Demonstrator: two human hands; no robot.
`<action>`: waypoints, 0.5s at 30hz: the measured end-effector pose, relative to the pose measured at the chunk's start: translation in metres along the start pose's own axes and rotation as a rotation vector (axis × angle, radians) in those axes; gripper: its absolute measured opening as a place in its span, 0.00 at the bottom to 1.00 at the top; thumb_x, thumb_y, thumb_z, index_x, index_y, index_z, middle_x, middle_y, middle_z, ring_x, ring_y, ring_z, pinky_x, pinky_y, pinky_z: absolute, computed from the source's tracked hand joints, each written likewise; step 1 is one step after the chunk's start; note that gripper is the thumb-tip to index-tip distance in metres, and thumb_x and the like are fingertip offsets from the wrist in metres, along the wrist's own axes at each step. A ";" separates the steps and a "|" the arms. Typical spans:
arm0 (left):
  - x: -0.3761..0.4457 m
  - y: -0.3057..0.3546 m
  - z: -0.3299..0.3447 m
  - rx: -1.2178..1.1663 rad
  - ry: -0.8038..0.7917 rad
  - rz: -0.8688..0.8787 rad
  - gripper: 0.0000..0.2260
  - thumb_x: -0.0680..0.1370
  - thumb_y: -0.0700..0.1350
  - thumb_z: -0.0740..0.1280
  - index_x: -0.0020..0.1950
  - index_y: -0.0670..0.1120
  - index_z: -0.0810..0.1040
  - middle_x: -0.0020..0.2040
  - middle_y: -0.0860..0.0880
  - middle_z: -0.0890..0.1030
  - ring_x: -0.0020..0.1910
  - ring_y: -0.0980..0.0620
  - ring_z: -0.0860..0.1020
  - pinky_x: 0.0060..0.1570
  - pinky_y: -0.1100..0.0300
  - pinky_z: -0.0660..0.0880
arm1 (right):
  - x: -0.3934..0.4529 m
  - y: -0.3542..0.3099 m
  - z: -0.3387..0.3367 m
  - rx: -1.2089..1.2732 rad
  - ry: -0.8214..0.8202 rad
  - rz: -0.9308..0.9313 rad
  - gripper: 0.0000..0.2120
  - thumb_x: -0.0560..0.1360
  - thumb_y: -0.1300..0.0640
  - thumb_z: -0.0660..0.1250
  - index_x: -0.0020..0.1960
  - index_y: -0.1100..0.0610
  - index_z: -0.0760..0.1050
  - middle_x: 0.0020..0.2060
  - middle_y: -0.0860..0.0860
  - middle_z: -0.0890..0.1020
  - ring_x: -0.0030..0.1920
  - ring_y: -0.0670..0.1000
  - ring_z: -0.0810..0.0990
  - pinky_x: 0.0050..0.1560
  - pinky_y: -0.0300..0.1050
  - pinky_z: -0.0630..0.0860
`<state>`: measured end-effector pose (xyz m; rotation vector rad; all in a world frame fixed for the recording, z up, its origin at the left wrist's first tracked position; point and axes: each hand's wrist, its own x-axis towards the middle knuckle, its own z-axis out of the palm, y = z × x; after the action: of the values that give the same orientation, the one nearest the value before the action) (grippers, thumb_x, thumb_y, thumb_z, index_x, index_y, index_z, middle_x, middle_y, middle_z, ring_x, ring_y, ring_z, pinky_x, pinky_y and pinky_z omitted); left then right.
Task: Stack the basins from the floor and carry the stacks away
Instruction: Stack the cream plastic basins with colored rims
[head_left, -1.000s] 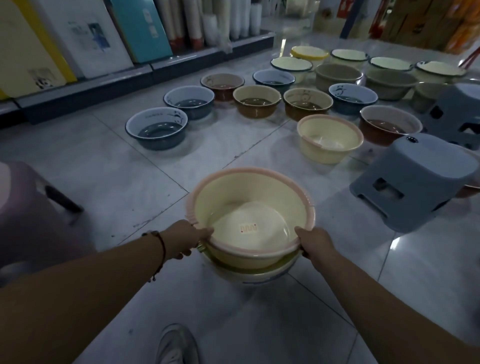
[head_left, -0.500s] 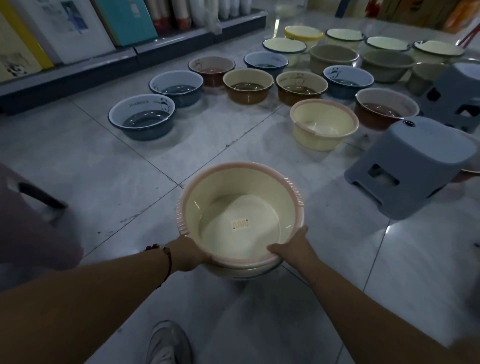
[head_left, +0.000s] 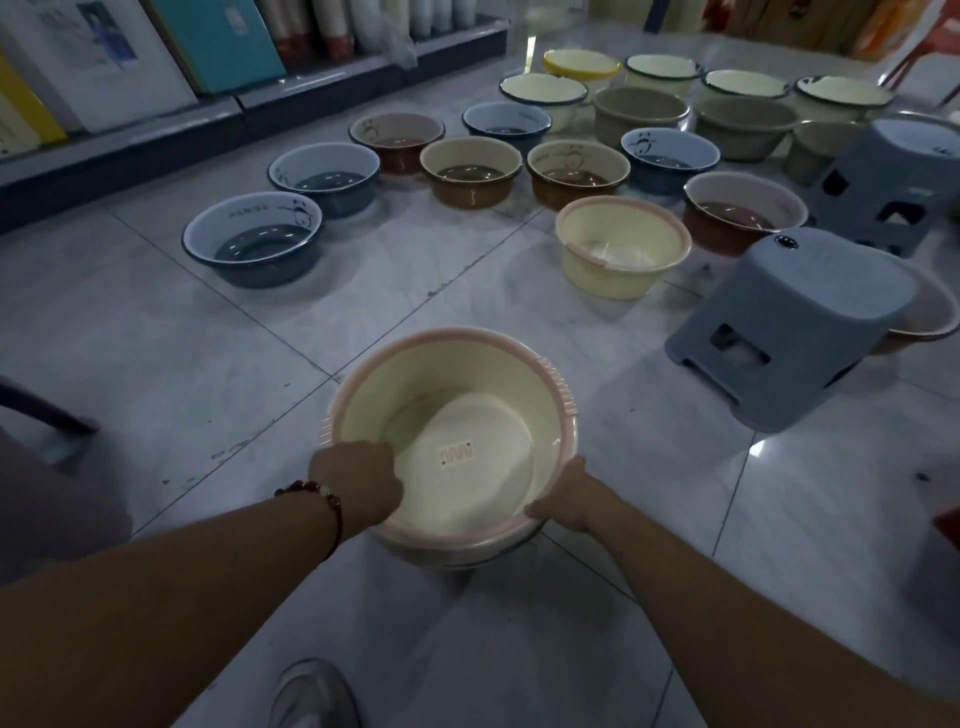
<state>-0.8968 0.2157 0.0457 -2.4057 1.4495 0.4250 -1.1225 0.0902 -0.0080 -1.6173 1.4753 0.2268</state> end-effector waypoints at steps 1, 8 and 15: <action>0.004 0.010 -0.007 -0.029 0.076 0.012 0.15 0.80 0.54 0.58 0.64 0.50 0.73 0.48 0.52 0.77 0.44 0.52 0.75 0.41 0.59 0.70 | 0.001 -0.003 -0.012 -0.070 -0.018 -0.009 0.49 0.70 0.49 0.76 0.79 0.63 0.51 0.73 0.58 0.67 0.71 0.58 0.69 0.69 0.48 0.68; 0.068 0.081 -0.022 -0.204 0.244 0.212 0.22 0.80 0.57 0.60 0.73 0.52 0.68 0.66 0.50 0.76 0.59 0.47 0.77 0.57 0.52 0.74 | 0.033 0.009 -0.107 -0.380 0.217 -0.173 0.37 0.78 0.39 0.62 0.80 0.54 0.53 0.78 0.55 0.60 0.76 0.59 0.59 0.74 0.55 0.60; 0.119 0.156 -0.090 -0.059 0.159 0.301 0.29 0.79 0.63 0.59 0.77 0.52 0.61 0.76 0.44 0.64 0.69 0.43 0.71 0.64 0.47 0.71 | 0.033 0.040 -0.221 -0.463 0.301 -0.083 0.38 0.79 0.37 0.59 0.81 0.51 0.46 0.80 0.54 0.51 0.79 0.60 0.51 0.76 0.58 0.55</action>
<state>-0.9739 0.0146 0.0649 -2.3153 1.9052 0.3536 -1.2417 -0.0830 0.0774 -2.1557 1.6590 0.3039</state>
